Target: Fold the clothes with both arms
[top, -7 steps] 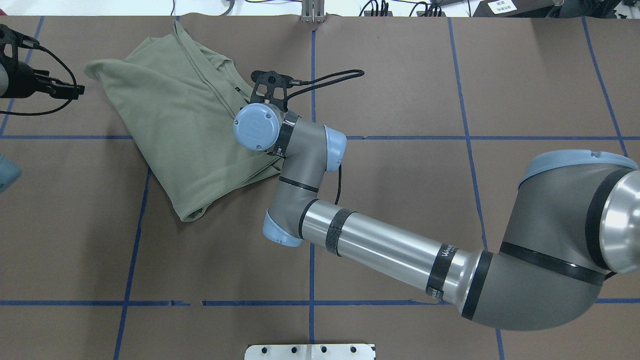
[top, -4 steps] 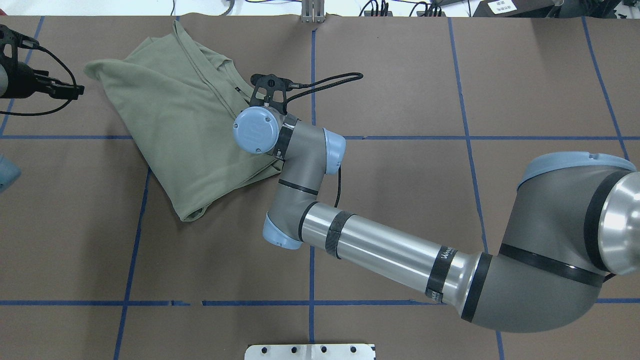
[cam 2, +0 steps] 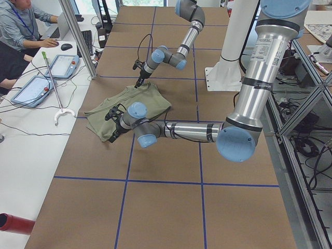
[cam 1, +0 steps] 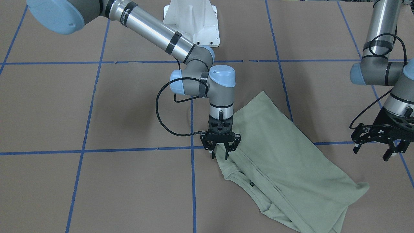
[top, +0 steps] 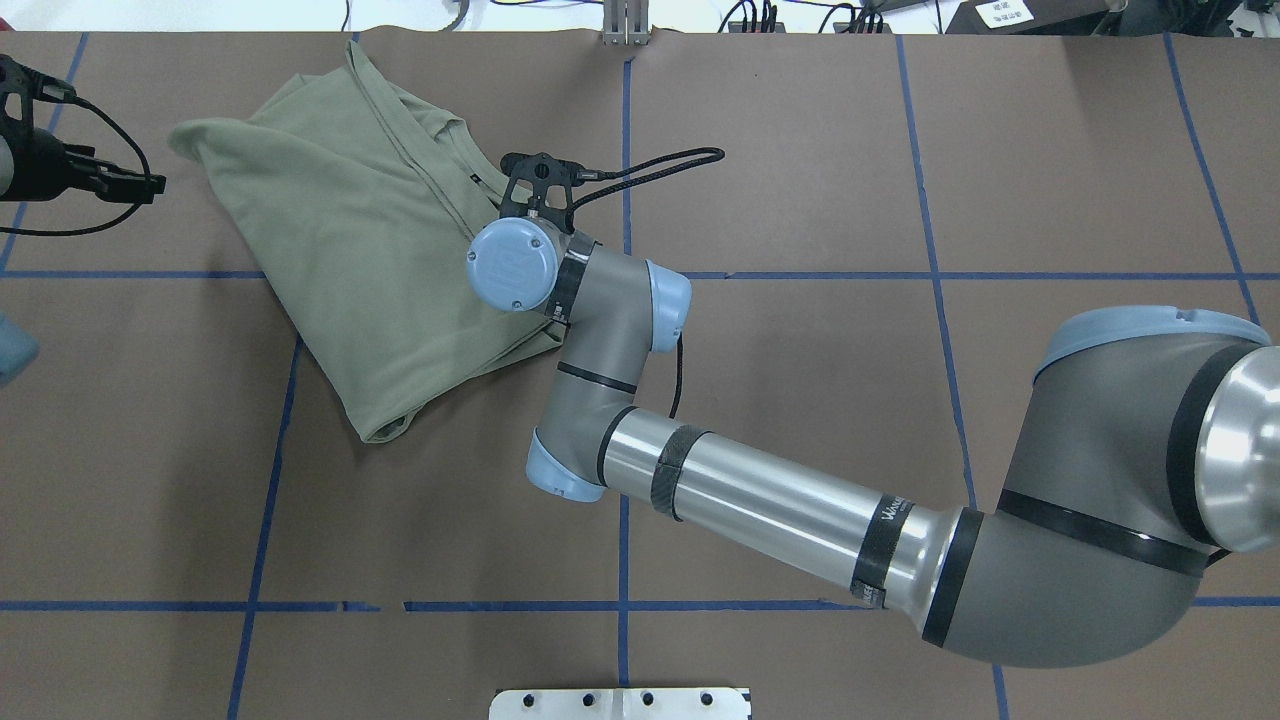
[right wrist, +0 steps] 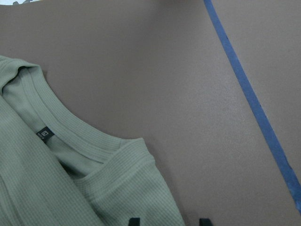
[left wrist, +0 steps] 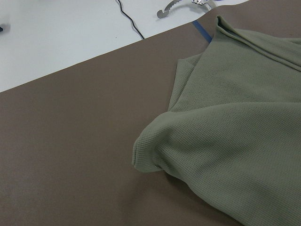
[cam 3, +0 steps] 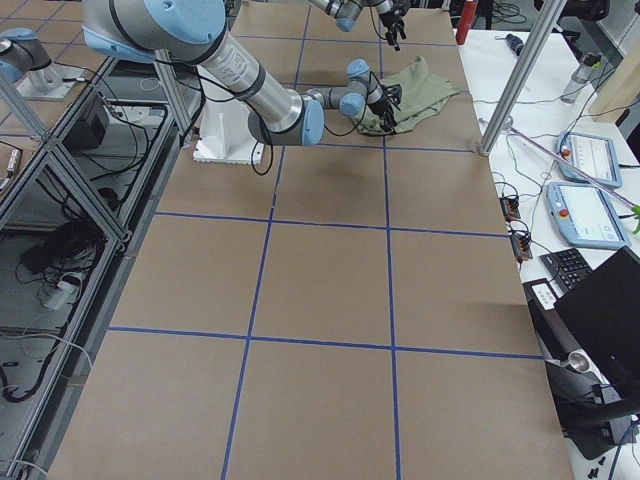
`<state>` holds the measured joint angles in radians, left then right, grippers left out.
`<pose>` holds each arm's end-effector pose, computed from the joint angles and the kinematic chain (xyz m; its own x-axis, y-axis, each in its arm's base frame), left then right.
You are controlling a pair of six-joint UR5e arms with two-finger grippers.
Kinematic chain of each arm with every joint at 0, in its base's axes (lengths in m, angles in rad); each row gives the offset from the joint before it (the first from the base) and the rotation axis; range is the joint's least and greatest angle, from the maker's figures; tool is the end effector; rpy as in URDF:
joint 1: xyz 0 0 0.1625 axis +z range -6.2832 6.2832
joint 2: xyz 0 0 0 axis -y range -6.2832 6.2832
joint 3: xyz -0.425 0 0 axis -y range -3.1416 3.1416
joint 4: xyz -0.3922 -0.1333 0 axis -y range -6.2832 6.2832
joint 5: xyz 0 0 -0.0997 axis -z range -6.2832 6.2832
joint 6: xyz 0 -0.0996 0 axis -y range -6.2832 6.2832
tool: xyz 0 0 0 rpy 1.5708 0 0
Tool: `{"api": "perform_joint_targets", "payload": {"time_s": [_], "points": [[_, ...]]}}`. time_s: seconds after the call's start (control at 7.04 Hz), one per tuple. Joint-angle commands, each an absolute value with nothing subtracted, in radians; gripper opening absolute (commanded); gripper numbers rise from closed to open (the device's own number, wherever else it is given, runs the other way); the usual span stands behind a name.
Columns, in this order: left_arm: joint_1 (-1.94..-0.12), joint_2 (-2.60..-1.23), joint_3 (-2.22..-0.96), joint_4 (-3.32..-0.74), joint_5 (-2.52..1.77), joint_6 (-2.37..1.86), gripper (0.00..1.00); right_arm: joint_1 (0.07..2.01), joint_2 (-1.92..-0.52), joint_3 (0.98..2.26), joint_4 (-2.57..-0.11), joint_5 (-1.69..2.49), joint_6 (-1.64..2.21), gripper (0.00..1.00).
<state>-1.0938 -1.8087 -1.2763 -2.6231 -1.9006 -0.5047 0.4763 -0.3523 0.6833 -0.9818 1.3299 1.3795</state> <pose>0.1972 -0.6017 0.5653 0.7472 0.3579 -0.5600 0.1275 0.7497 0.6493 -0.7342 -0.5555 0.1610 0.6453 0.1252 0.7536 -0.5004 0.8147 0.2932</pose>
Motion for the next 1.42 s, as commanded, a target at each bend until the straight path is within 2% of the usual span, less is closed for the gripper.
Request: {"api": "perform_joint_targets", "payload": {"time_s": [0.0,0.14,0.28,0.71,0.85,0.99,1.28], "points": [[-1.094,-1.807,-1.276,-2.623,-1.901,-0.505,1.0,0.476,-0.353,0.678,-0.982,1.33,1.374,0.5],[-1.094,-1.807,-1.276,-2.623,-1.901,-0.505,1.0,0.476,-0.351,0.678,-0.982,1.331,1.374,0.34],[-1.094,-1.807,-1.276,-2.623,-1.901,-0.505,1.0,0.476,-0.351,0.678,-0.982,1.333,1.374,0.0],[-1.094,-1.805,-1.276,-2.623,-1.901,-0.505,1.0,0.479,-0.348,0.69,-0.986,1.344,1.351,0.0],[-1.094,-1.805,-1.276,-2.623,-1.901,-0.506,1.0,0.497,-0.35,0.737,-1.008,1.377,1.31,0.0],[-1.094,-1.804,-1.276,-2.628,-1.901,-0.506,1.0,0.524,-0.382,0.84,-1.093,1.432,1.287,0.0],[-1.094,-1.802,-1.276,-2.638,-1.901,-0.506,1.0,0.526,-0.625,1.18,-1.158,1.448,1.284,0.0]]}}
